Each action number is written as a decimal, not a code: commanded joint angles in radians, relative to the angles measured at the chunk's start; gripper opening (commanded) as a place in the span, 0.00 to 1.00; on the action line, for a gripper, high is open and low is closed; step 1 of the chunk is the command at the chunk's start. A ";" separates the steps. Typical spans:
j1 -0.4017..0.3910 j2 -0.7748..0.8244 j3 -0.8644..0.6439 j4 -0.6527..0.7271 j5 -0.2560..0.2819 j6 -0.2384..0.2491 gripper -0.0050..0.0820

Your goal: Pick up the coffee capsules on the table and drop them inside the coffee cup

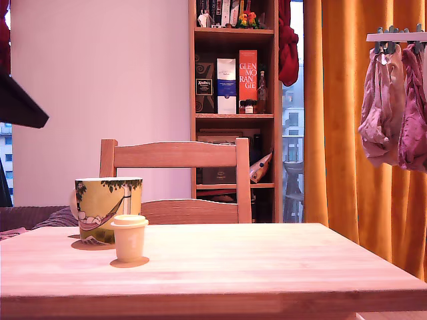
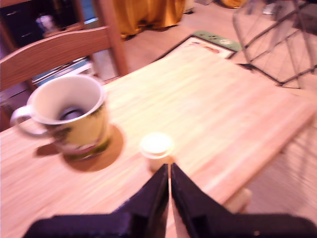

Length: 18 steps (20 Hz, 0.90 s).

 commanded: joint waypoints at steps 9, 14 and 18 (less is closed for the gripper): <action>-0.005 -0.001 -0.018 -0.057 -0.033 -0.041 0.04; -0.005 -0.001 -0.018 -0.056 -0.029 -0.067 0.05; -0.004 -0.001 -0.018 -0.053 -0.036 -0.093 0.57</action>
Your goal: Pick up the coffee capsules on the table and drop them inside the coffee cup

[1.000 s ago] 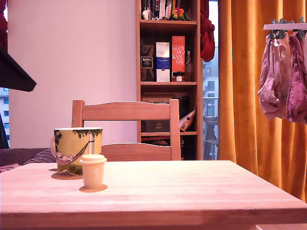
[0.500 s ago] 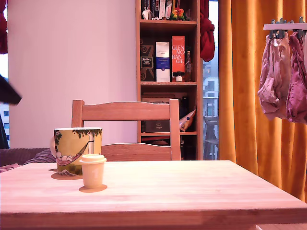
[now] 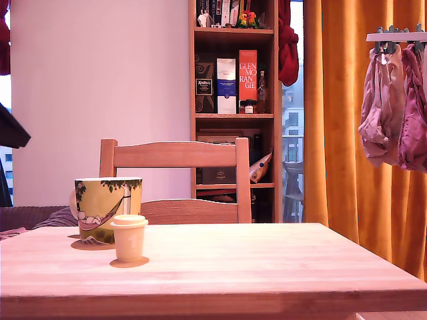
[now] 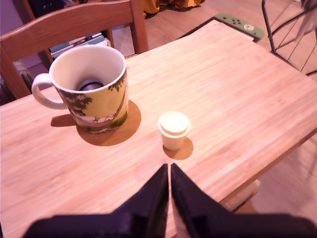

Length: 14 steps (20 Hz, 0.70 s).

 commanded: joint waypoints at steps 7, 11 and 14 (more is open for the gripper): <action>-0.005 0.040 -0.018 0.020 -0.005 -0.013 0.75; -0.005 0.086 -0.018 0.105 -0.005 -0.002 0.75; -0.005 0.126 -0.018 0.180 -0.001 0.046 0.75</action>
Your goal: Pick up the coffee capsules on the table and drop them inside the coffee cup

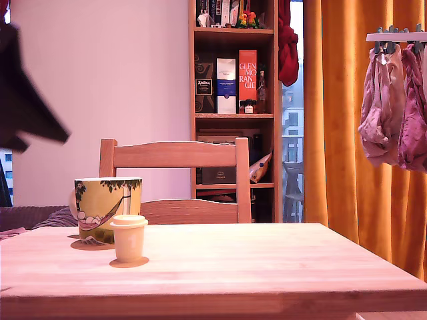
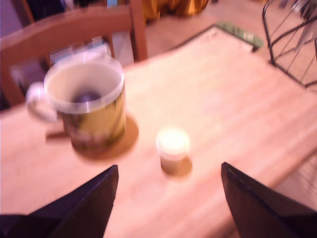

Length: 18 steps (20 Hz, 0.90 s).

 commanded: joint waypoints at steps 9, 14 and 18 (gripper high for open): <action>-0.005 0.172 -0.019 0.161 0.124 0.143 0.75; 0.001 0.288 -0.022 0.277 0.175 0.192 0.75; 0.035 0.427 -0.022 0.375 0.219 0.209 0.75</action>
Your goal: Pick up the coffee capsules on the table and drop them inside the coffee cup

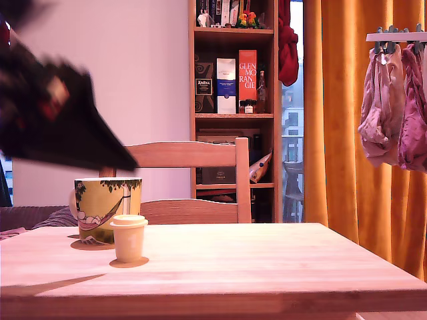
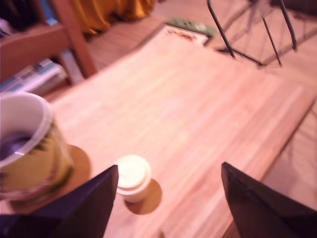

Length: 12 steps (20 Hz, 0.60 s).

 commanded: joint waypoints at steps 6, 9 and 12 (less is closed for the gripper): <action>0.068 0.206 -0.022 0.186 0.042 0.044 0.75; 0.088 0.282 -0.022 0.247 0.073 0.055 0.75; 0.100 0.344 -0.021 0.307 0.091 0.058 0.75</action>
